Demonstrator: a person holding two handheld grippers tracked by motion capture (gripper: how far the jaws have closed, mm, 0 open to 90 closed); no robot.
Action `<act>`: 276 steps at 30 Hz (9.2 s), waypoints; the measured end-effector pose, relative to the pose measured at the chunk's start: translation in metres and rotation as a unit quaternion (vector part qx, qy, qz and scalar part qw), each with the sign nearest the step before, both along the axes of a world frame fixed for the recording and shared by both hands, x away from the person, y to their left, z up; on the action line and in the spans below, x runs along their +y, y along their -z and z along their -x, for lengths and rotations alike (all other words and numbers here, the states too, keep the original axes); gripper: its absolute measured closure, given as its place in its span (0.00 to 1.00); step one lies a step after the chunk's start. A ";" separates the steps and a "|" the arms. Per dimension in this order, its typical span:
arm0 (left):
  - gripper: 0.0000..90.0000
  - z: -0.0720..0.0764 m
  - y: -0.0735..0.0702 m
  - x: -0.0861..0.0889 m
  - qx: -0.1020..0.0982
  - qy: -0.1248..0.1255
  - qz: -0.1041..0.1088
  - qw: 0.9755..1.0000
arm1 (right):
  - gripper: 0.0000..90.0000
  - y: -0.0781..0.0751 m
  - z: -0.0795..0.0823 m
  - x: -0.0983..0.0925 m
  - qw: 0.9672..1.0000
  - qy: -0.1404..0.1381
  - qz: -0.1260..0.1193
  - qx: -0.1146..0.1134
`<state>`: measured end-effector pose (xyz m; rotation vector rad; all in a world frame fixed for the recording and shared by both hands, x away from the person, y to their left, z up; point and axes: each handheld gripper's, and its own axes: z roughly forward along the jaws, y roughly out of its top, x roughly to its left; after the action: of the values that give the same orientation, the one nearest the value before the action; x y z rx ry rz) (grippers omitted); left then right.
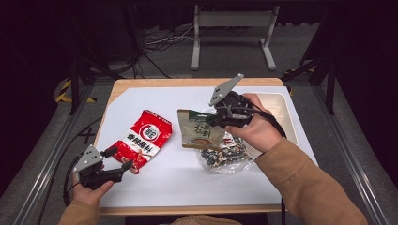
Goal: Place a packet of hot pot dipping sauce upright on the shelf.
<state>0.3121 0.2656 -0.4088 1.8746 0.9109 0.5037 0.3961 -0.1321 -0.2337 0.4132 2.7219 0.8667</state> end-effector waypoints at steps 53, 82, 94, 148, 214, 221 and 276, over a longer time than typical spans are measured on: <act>0.27 0.008 0.002 0.008 0.006 -0.021 0.000 1.000 | 1.00 -0.030 -0.072 -0.134 0.996 0.042 0.044 -0.073; 0.27 0.019 0.006 0.016 0.012 -0.045 -0.002 0.999 | 1.00 -0.035 -0.119 -0.182 0.990 0.045 0.073 -0.111; 0.27 0.017 0.007 0.016 0.013 -0.043 -0.004 0.999 | 1.00 -0.020 -0.139 -0.194 0.989 0.054 0.080 -0.113; 0.27 0.012 0.007 0.011 0.013 -0.033 -0.004 0.999 | 0.80 0.049 -0.157 -0.204 0.993 0.093 0.053 -0.048; 0.21 -0.022 -0.007 0.008 0.041 -0.028 -0.002 0.999 | 0.42 0.035 -0.014 -0.114 0.980 0.091 -0.175 -0.022; 0.21 -0.039 -0.012 0.016 0.064 -0.044 -0.011 0.997 | 0.41 0.044 -0.011 -0.106 0.983 0.084 -0.162 -0.024; 0.41 -0.103 0.030 0.031 0.241 -0.083 -0.037 0.966 | 0.39 0.092 0.008 -0.069 0.985 0.039 -0.168 0.004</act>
<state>0.4146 0.2963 -0.4383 2.0389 1.3937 0.1765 0.3885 -0.2007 -0.3257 0.5846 2.5467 1.3089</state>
